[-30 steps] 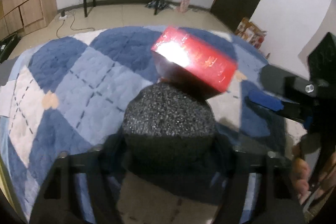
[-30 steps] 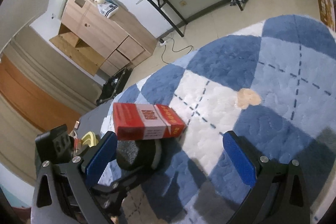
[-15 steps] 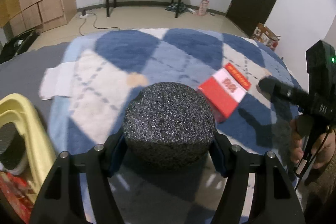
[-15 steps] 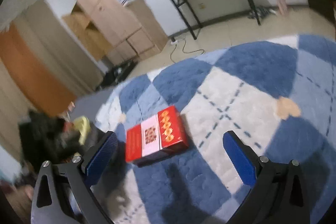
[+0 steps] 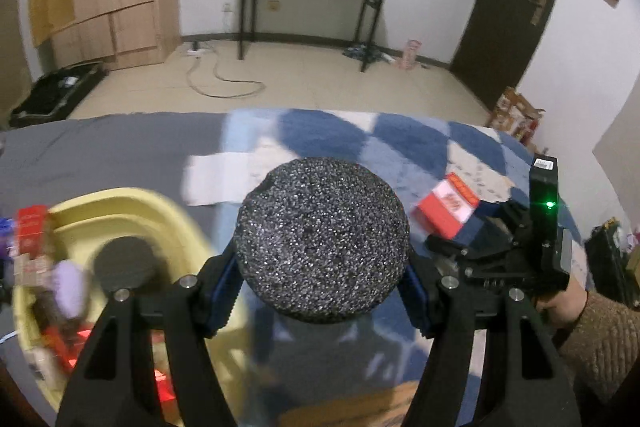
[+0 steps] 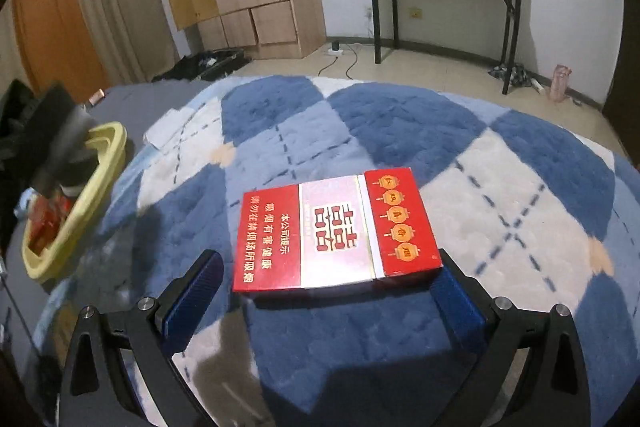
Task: Organize rigid objects
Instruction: 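Carry foam disc and red-white box into the yellow tray and release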
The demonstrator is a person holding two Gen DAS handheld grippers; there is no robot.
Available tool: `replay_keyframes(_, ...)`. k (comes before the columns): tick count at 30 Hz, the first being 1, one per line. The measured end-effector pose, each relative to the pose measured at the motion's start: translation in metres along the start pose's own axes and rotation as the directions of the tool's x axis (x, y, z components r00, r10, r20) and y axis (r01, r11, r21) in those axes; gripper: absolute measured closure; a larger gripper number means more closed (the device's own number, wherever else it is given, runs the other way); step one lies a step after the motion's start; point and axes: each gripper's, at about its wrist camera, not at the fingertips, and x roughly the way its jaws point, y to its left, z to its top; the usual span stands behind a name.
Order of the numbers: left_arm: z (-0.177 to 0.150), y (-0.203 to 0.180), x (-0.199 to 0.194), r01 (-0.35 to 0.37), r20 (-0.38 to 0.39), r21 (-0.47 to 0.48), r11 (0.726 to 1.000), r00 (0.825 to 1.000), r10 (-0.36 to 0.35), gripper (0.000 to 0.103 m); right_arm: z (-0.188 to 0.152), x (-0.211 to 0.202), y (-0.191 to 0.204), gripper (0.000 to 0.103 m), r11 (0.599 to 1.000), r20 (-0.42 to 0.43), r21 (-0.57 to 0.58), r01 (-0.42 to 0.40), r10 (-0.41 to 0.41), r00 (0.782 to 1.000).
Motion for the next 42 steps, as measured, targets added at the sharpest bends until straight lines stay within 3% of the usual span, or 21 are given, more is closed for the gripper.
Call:
replay_keyframes(2, -0.005, 0.026, -0.018, -0.057, -0.003, -0.002, 0.998, 0.998, 0.057, 0.033, 0.002, 0.009, 0.003, 0.01, 0.998, -0.011, -0.013, 0.062, -0.062, 0.998)
replay_keyframes(6, -0.021, 0.086, -0.052, -0.153, -0.002, -0.085, 0.985, 0.988, 0.153, 0.033, 0.004, 0.01, 0.014, 0.013, 0.994, 0.018, -0.037, 0.101, -0.1, 0.995)
replay_keyframes(8, -0.031, 0.121, -0.061, -0.196, -0.001, -0.152, 0.969, 0.98, 0.198, 0.033, 0.009, -0.002, 0.026, 0.013, 0.995, 0.064, -0.057, 0.084, -0.08, 0.995)
replay_keyframes(13, -0.042, 0.184, -0.051, -0.265, -0.053, -0.276, 0.924, 0.964, 0.261, 0.034, 0.045, -0.026, 0.114, 0.013, 0.979, 0.122, -0.179, -0.098, 0.121, 0.985)
replay_keyframes(15, -0.047, 0.204, -0.043, -0.267, -0.098, -0.332, 0.905, 0.964, 0.248, 0.033, 0.056, -0.028, 0.161, 0.013, 0.951, 0.08, -0.243, -0.19, 0.215, 0.973)
replay_keyframes(18, -0.058, 0.222, -0.034, -0.32, -0.164, -0.364, 0.875, 0.946, 0.278, 0.033, 0.064, -0.022, 0.227, 0.013, 0.898, 0.001, -0.295, -0.326, 0.341, 0.94)
replay_keyframes(20, -0.063, 0.23, -0.037, -0.278, -0.134, -0.404, 0.872, 0.96, 0.244, 0.033, 0.066, -0.012, 0.257, 0.013, 0.88, -0.039, -0.295, -0.372, 0.379, 0.925)
replay_keyframes(24, -0.063, 0.241, -0.039, -0.26, -0.114, -0.424, 0.868, 0.966, 0.233, 0.033, 0.067, 0.008, 0.305, 0.013, 0.851, -0.109, -0.323, -0.413, 0.4, 0.91)
replay_keyframes(33, -0.055, 0.251, -0.031, -0.202, -0.099, -0.424, 0.883, 0.979, 0.177, 0.031, 0.074, 0.044, 0.388, 0.013, 0.795, -0.18, -0.476, -0.376, 0.33, 0.927)
replay_keyframes(38, -0.055, 0.252, -0.028, -0.191, -0.088, -0.446, 0.874, 0.982, 0.169, 0.002, 0.069, 0.062, 0.403, 0.012, 0.802, -0.214, -0.471, -0.367, 0.299, 0.93)
replay_keyframes(42, -0.048, 0.243, -0.032, -0.166, -0.057, -0.42, 0.892, 0.986, 0.156, 0.0, 0.068, 0.067, 0.4, 0.009, 0.815, -0.198, -0.443, -0.375, 0.319, 0.927)
